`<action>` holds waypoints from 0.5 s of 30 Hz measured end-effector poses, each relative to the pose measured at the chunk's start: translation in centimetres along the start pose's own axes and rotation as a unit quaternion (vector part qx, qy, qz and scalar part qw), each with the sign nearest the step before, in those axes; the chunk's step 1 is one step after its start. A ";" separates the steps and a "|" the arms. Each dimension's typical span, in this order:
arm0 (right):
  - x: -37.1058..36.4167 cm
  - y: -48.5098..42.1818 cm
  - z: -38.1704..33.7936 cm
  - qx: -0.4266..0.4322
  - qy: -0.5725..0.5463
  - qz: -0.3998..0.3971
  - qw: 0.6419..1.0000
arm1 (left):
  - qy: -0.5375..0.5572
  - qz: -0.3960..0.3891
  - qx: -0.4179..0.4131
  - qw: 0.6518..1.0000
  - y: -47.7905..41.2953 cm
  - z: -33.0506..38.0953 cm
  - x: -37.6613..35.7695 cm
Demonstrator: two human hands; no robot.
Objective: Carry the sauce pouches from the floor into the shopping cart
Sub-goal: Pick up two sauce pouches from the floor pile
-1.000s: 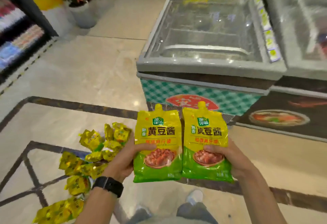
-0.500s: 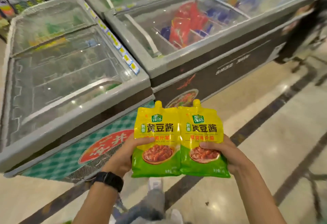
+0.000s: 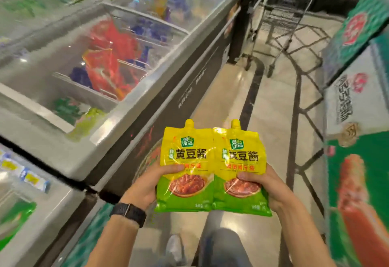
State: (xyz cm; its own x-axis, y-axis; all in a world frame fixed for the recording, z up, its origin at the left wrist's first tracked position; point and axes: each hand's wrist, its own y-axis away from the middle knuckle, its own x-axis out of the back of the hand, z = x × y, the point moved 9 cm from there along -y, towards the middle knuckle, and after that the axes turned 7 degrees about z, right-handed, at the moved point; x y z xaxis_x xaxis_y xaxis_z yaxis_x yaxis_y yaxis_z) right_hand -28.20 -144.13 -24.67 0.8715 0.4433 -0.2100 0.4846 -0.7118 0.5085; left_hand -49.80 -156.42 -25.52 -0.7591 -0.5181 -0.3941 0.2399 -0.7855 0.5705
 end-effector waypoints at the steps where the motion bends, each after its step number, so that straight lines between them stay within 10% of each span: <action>1: 1.1 -1.1 -0.7 0.000 -0.011 0.014 1.000 | -0.007 -0.007 0.005 1.000 -2.1 0.8 -1.1; 15: 20.2 -22.6 -15.0 -0.005 -0.060 0.102 0.993 | -0.123 -0.072 0.097 0.985 -30.6 9.2 -20.9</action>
State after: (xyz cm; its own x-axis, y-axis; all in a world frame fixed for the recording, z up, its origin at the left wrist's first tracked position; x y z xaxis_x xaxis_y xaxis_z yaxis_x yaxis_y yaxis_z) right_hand -22.63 -110.95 -27.88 0.9543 0.2231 -0.1991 0.2976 -0.7739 0.5591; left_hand -46.84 -118.44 -28.12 -0.9062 -0.2900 -0.3076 0.0174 -0.7525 0.6584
